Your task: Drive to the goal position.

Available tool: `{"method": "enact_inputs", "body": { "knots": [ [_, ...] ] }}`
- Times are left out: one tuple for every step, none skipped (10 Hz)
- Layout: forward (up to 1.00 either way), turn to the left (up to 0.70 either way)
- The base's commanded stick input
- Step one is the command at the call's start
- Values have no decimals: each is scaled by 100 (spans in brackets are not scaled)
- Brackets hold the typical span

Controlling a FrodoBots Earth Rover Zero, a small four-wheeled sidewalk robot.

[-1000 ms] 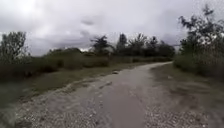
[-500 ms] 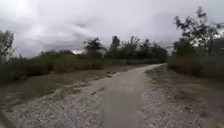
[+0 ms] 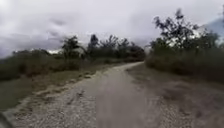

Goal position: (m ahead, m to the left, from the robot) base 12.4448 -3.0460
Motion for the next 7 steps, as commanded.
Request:
{"method": "enact_inputs", "body": {
  "knots": [
    [50, 0],
    [50, 0],
    [50, 0],
    [50, 0],
    [50, 0],
    [50, 0],
    [50, 0]
  ]
}}
